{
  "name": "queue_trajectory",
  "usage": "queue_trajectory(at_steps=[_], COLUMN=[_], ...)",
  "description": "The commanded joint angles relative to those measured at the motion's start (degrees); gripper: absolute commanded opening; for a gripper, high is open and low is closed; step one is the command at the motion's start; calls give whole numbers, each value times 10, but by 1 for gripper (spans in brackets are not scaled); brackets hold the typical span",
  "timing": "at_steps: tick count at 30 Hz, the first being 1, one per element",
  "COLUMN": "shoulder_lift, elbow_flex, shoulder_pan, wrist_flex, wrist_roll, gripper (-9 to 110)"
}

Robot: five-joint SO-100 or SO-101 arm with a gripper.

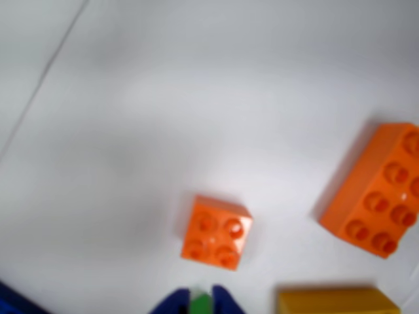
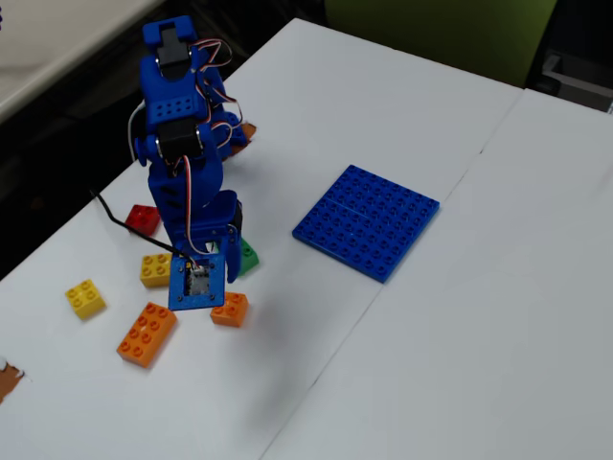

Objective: Pick up the 2x2 orange block and go up the 8x8 blue block.

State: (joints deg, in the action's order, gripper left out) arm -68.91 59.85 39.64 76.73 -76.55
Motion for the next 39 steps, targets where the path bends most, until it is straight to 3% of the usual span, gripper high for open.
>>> queue_trajectory(at_steps=[1, 13, 24, 29, 39], shoulder_lift=[1, 26, 69, 80, 85], elbow_flex=[-29, -32, -31, -22, -18], shoulder_pan=[10, 17, 35, 46, 51], wrist_flex=[-14, -40, -57, -61, -49], wrist_roll=[8, 97, 91, 74, 55], gripper=[5, 11, 14, 22, 23])
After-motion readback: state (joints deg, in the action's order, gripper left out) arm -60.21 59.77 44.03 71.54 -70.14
